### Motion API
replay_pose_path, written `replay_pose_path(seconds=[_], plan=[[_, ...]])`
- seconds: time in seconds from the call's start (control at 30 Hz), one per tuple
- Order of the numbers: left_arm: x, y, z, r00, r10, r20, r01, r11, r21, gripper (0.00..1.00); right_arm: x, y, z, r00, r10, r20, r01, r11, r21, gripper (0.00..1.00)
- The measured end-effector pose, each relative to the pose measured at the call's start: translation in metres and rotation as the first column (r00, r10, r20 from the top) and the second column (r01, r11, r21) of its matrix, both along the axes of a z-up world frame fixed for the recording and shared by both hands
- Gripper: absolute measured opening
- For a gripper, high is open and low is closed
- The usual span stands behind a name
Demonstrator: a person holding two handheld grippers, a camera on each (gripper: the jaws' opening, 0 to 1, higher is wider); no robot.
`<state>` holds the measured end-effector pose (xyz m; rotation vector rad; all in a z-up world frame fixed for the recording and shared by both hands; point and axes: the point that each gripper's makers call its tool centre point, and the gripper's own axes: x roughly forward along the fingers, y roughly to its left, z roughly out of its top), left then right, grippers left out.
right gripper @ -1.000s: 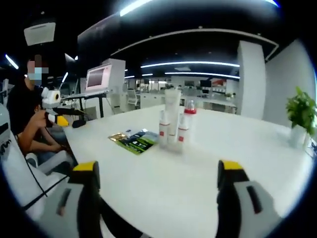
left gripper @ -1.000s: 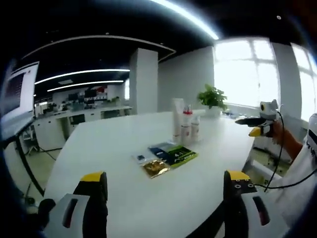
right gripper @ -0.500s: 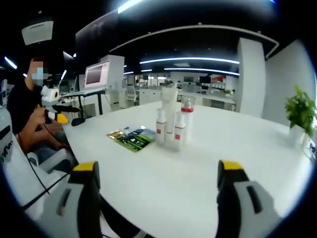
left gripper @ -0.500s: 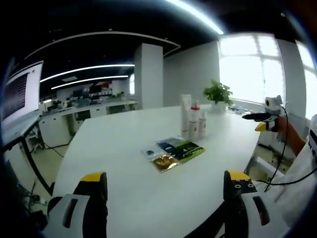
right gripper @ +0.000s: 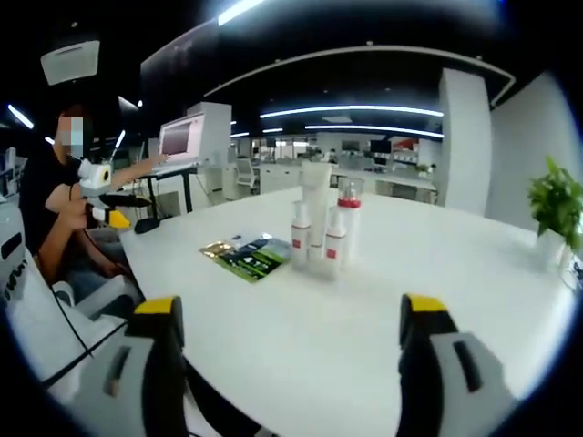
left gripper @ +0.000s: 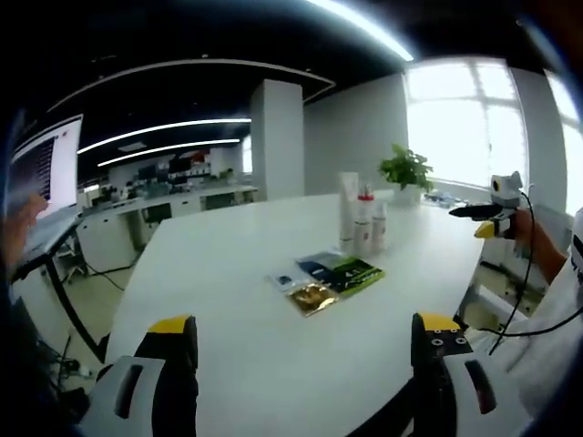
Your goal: Arrange the skincare products in the storage area until every visible bottle or jar stands upright without overlapping.
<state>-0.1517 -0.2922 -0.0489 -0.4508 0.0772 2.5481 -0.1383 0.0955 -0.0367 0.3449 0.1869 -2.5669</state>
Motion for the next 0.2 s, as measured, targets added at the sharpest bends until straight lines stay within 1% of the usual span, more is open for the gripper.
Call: replay_pose_path(seconds=[0.2], plan=[[0.0009,0.0034,0.0013,1.000,-0.011,-0.006,0.011,1.000,0.008,0.99,-0.0012,-0.0067,0.0013,1.000,0.009,-0.005,-0.009,1.000,0.006,0.99]])
